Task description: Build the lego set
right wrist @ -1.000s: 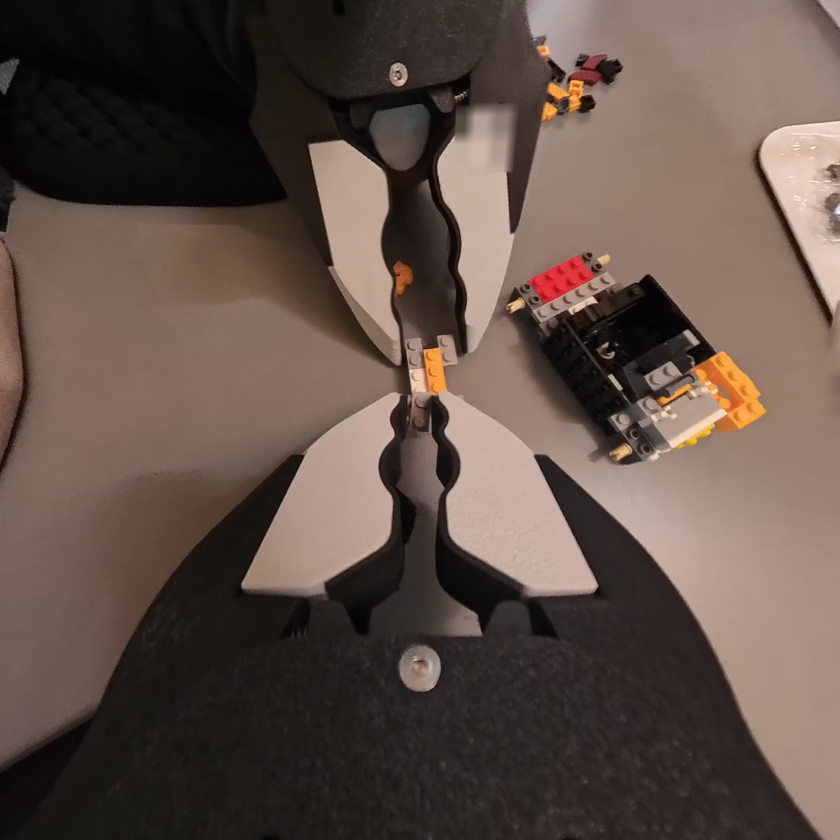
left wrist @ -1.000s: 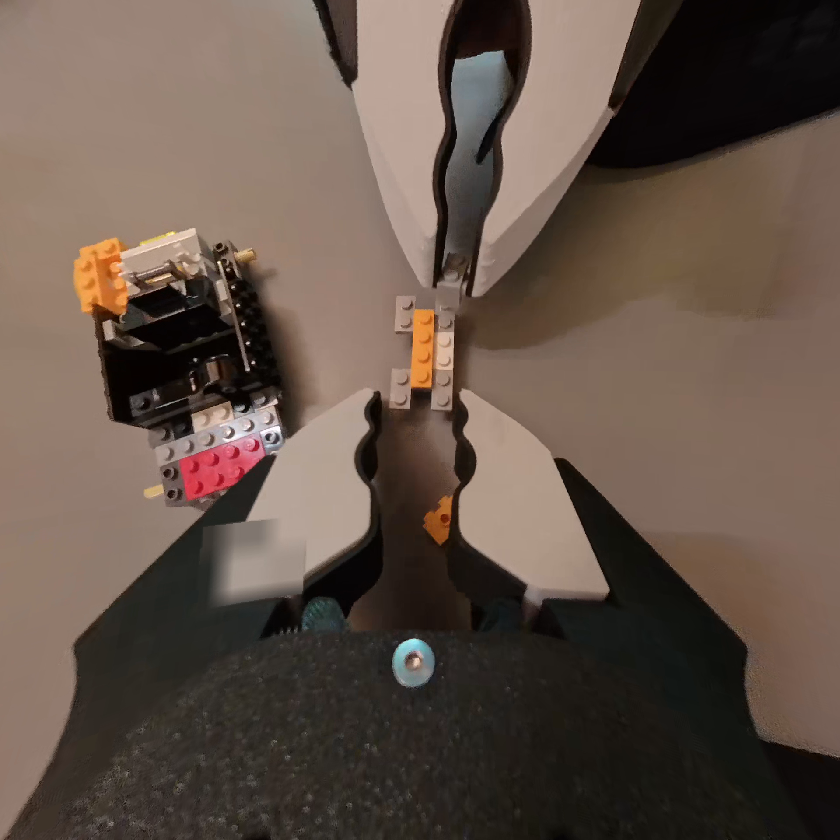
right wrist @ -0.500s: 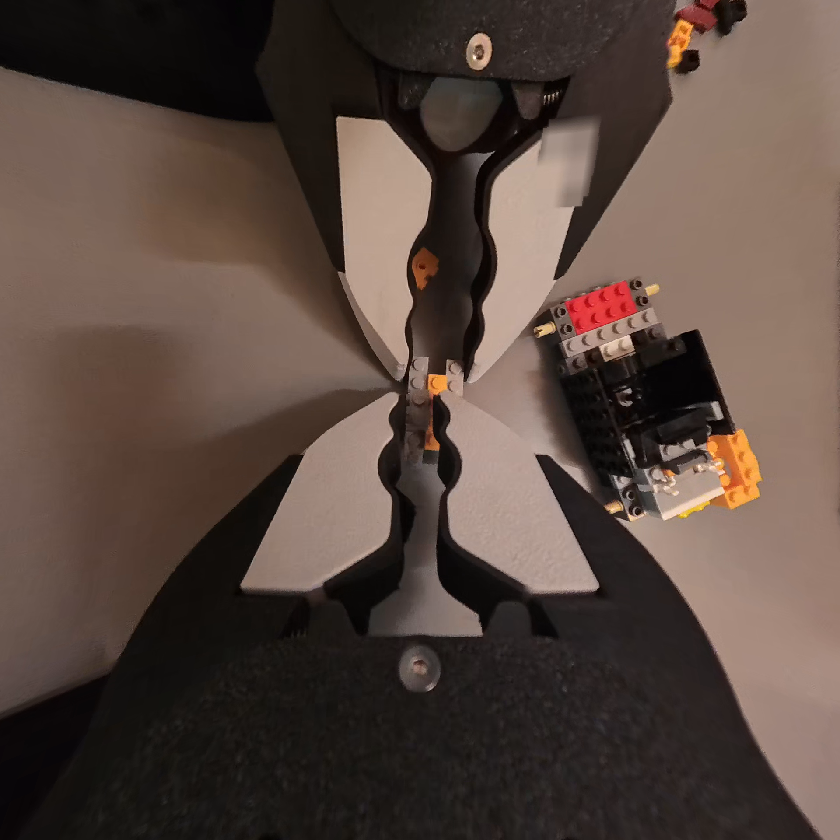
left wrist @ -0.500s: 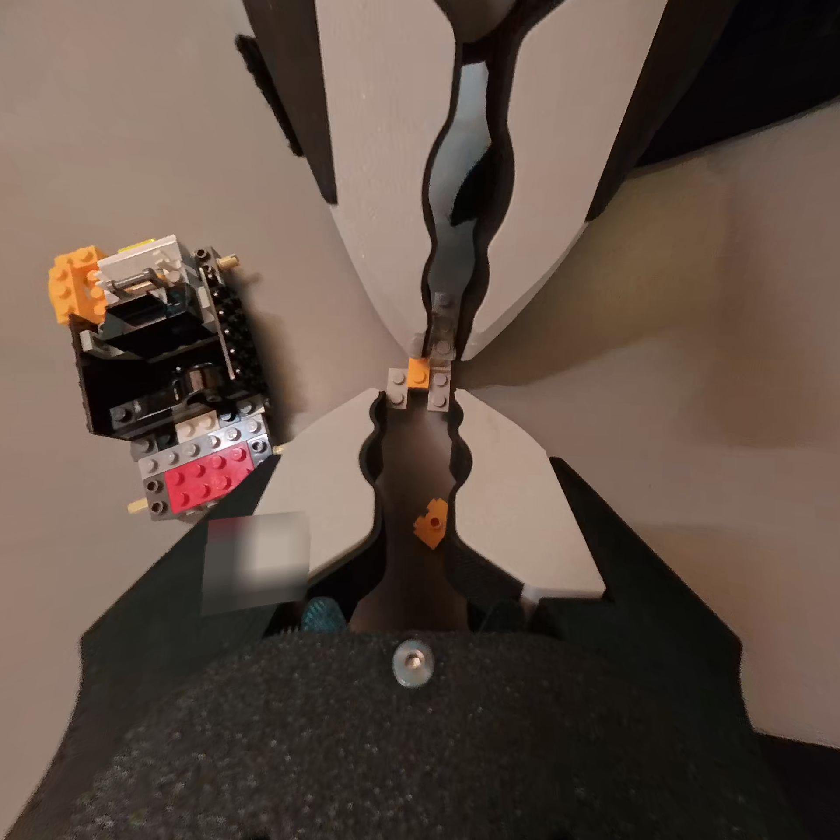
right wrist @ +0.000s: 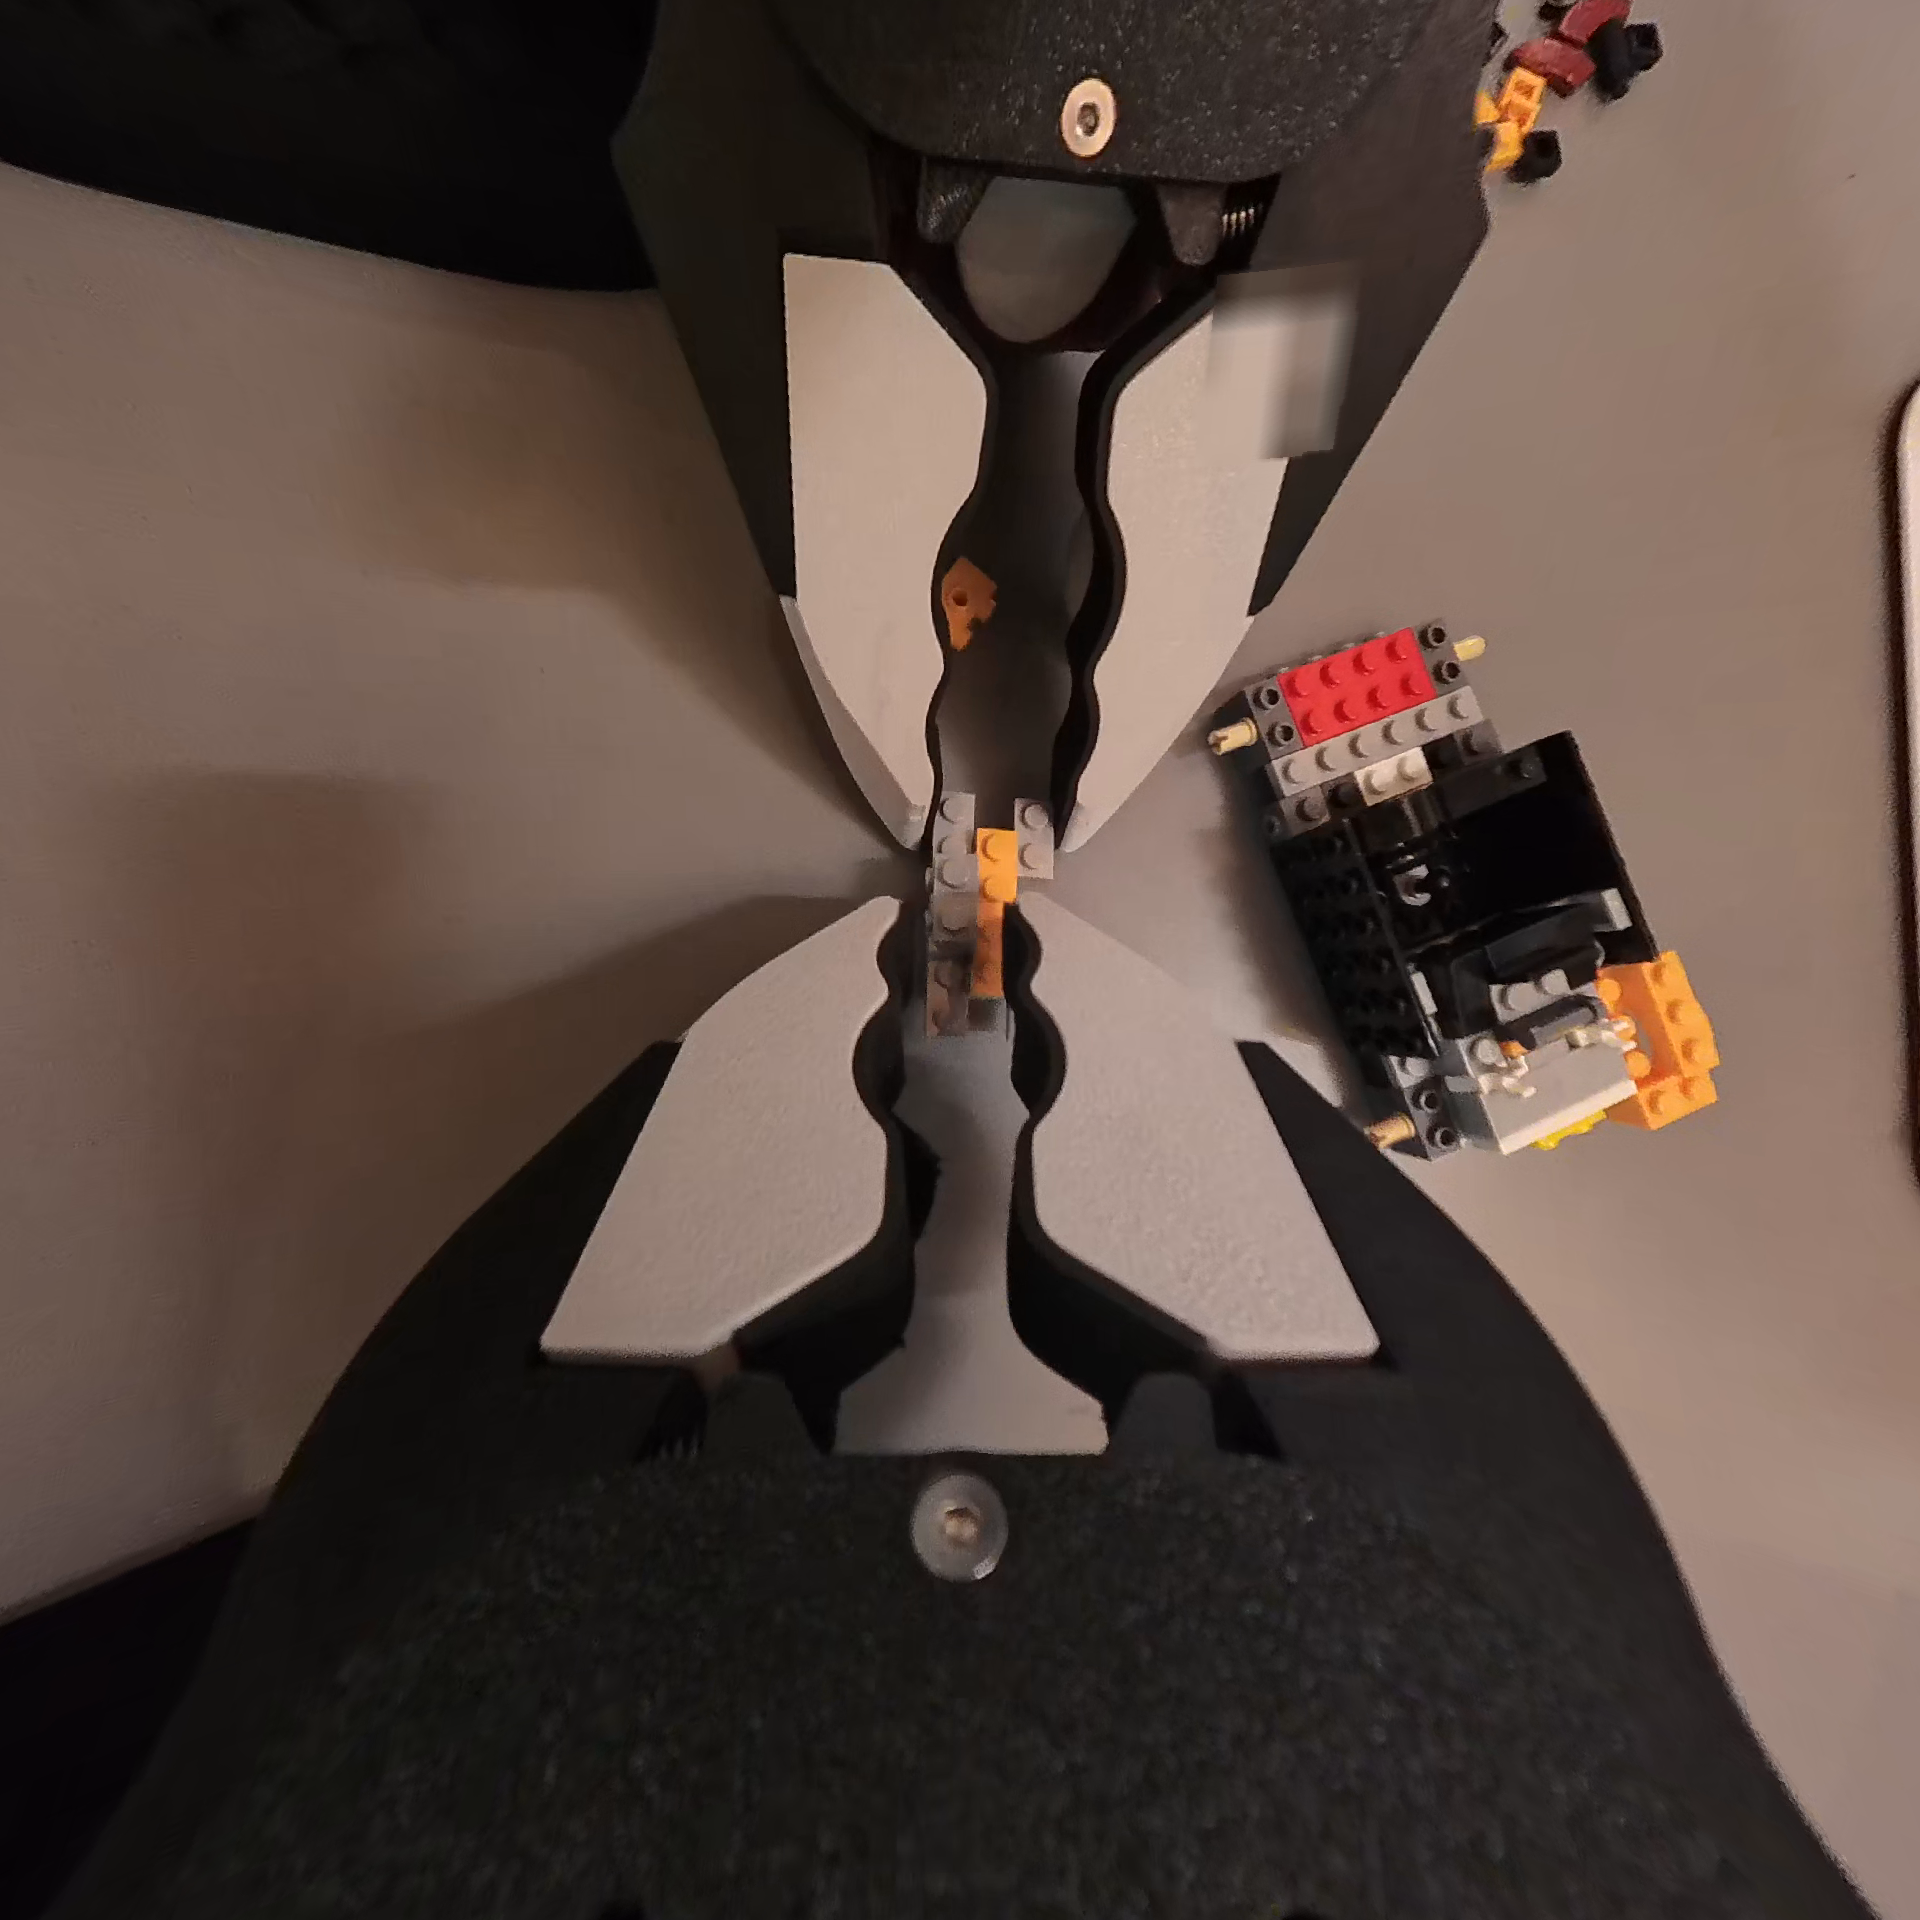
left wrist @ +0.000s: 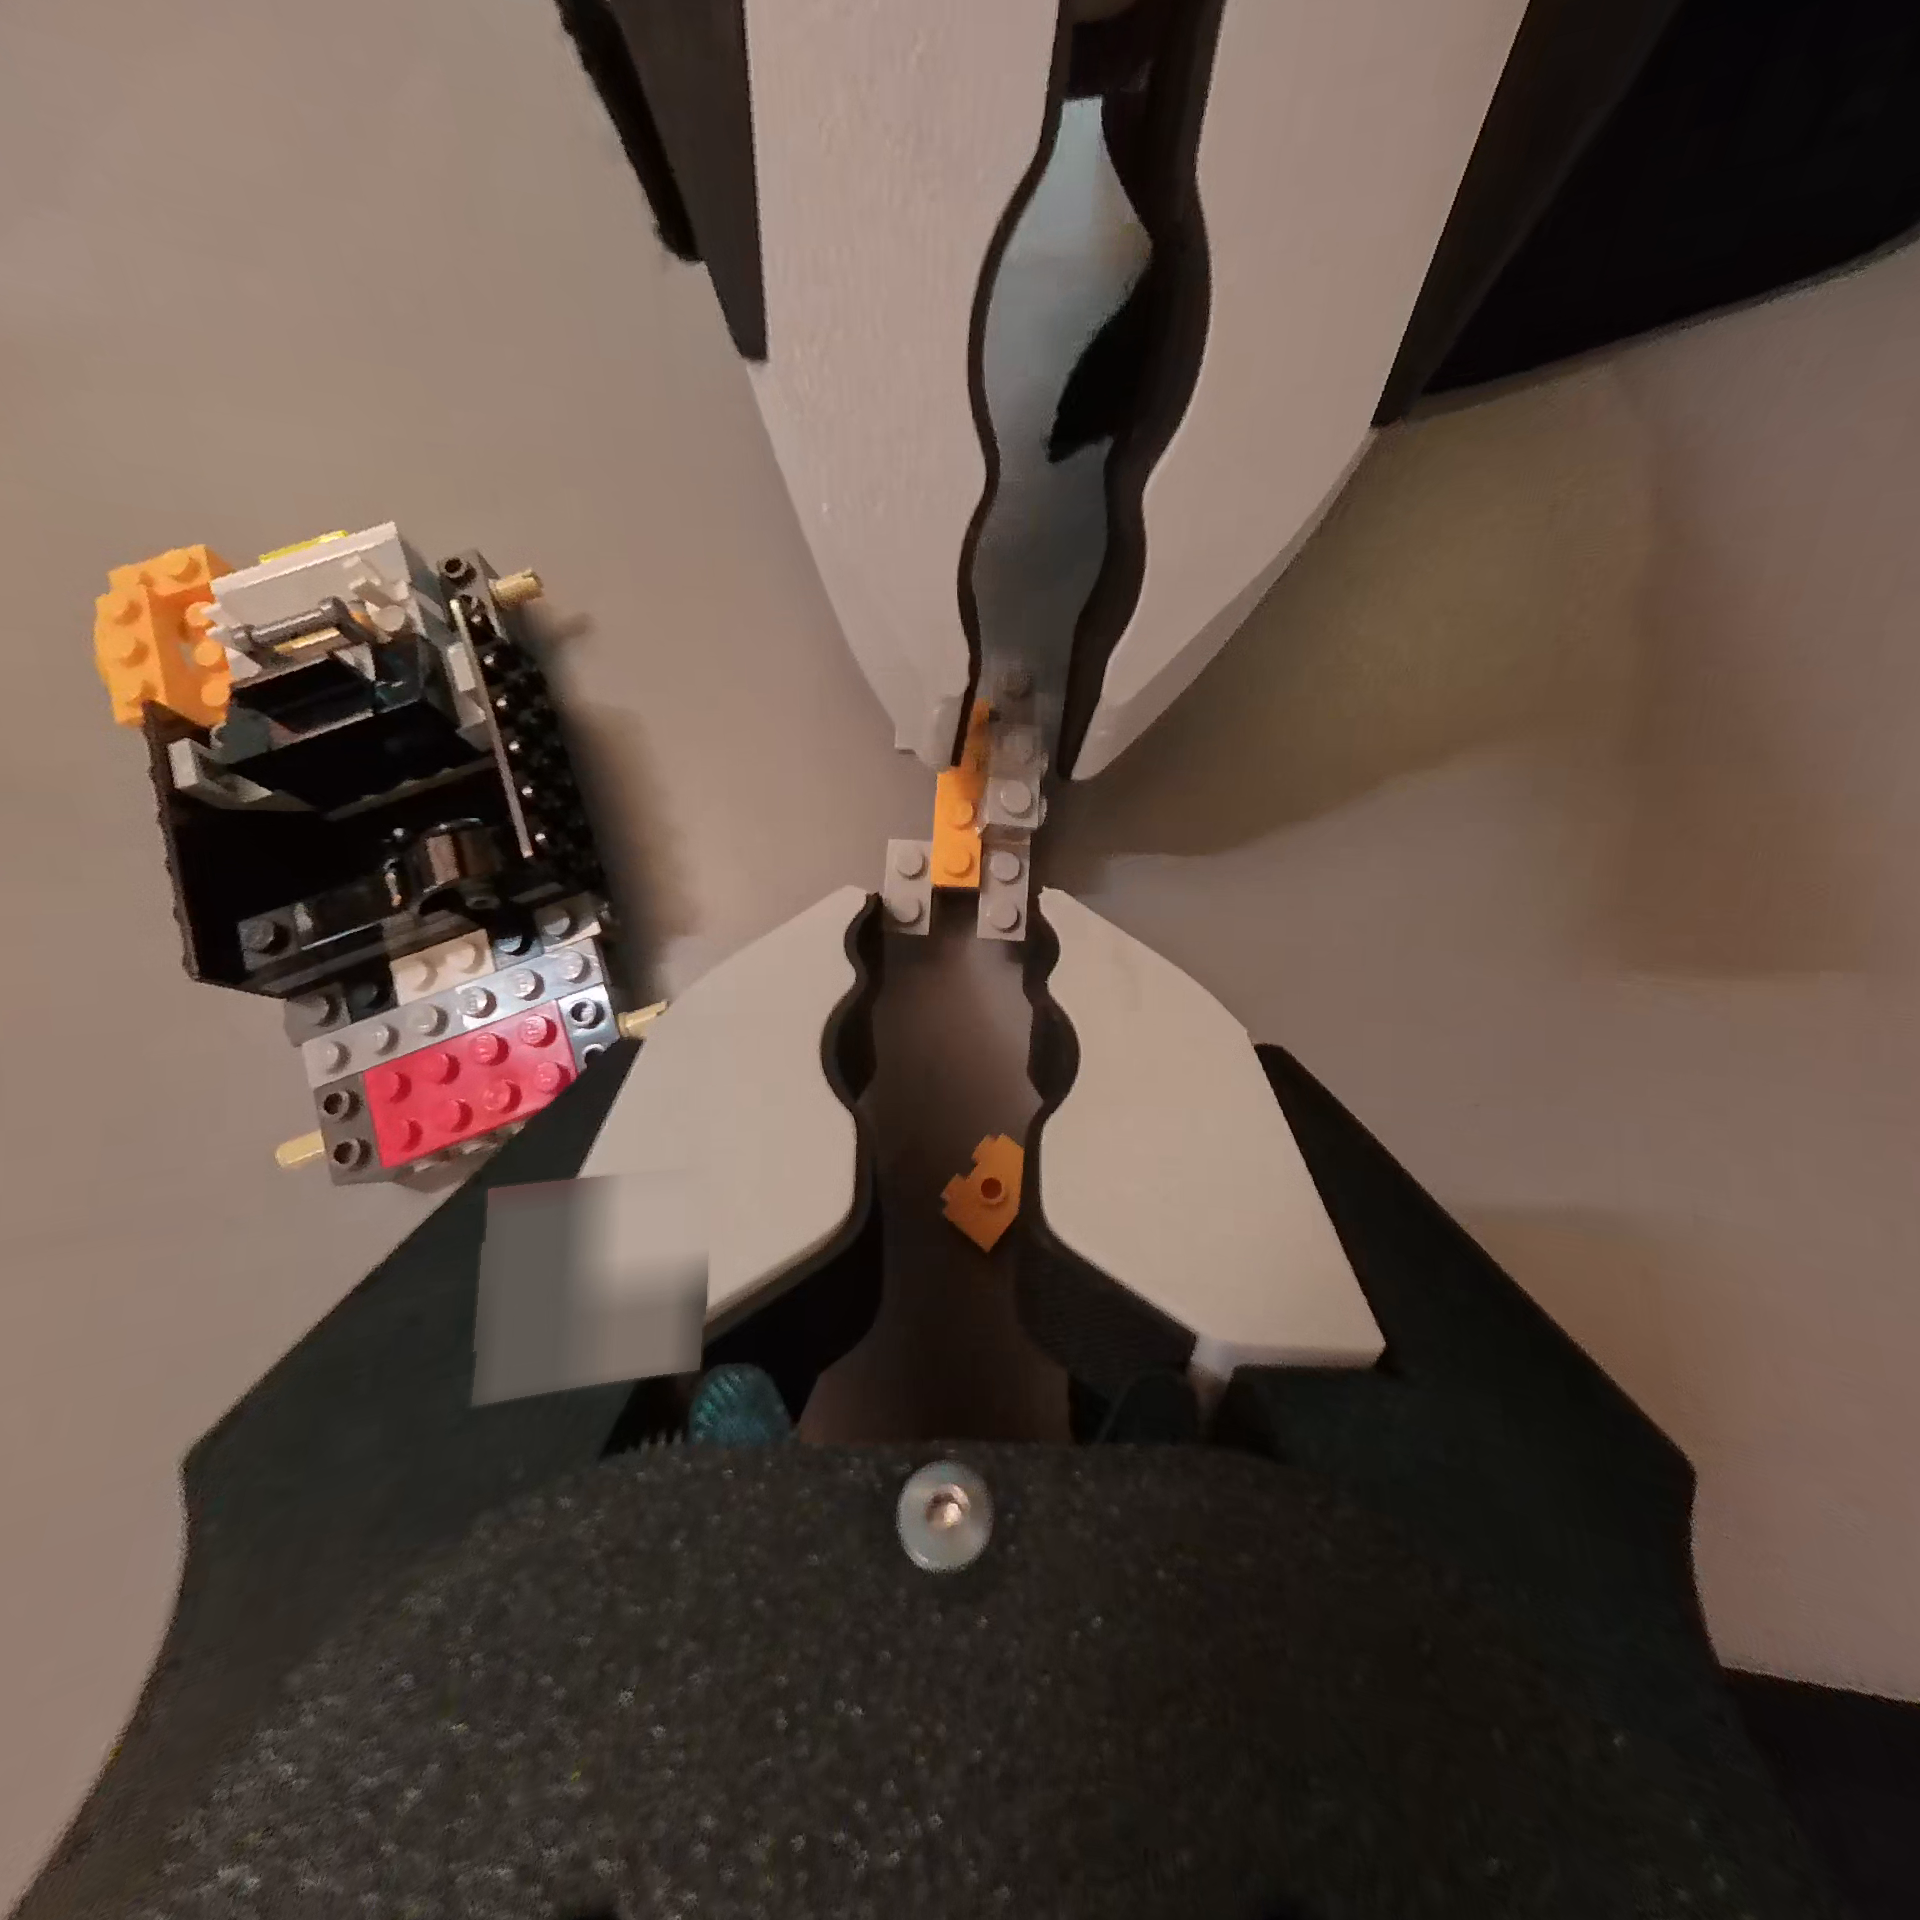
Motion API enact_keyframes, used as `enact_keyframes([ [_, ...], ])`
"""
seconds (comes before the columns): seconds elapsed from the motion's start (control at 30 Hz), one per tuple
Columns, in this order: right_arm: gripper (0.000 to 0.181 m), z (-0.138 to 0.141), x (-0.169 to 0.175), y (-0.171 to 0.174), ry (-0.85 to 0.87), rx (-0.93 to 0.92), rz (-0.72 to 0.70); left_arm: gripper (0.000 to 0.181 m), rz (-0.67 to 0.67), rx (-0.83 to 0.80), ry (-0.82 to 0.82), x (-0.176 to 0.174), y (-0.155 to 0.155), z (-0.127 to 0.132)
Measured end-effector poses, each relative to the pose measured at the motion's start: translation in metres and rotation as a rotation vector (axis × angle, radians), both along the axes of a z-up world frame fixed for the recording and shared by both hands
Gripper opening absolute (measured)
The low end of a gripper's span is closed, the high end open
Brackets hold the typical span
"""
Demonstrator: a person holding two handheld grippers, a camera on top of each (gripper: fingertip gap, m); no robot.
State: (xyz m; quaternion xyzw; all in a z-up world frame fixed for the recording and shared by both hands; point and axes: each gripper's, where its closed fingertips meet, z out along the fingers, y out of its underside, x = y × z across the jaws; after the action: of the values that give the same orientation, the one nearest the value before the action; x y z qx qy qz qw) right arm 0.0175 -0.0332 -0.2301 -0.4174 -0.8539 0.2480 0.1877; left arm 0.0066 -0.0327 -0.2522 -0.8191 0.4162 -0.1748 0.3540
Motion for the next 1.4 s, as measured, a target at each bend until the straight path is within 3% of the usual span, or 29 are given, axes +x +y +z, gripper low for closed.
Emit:
enact_keyframes([
  [0.03,0.015,0.002,0.000,0.000,0.006,-0.006,-0.001,0.025,0.000,0.000,0.000,0.000,0.000,0.000],
  [0.4,0.008,-0.002,-0.002,-0.003,-0.006,-0.057,-0.013,0.025,-0.006,0.023,0.023,0.000,0.000,0.001],
  [1.07,0.008,-0.006,0.000,-0.004,-0.189,-0.204,-0.062,0.025,-0.005,0.018,0.020,0.000,0.000,0.000],
  [1.4,0.013,-0.005,-0.001,-0.002,-0.140,-0.214,-0.054,0.025,0.006,0.006,0.003,-0.001,0.000,0.000],
])
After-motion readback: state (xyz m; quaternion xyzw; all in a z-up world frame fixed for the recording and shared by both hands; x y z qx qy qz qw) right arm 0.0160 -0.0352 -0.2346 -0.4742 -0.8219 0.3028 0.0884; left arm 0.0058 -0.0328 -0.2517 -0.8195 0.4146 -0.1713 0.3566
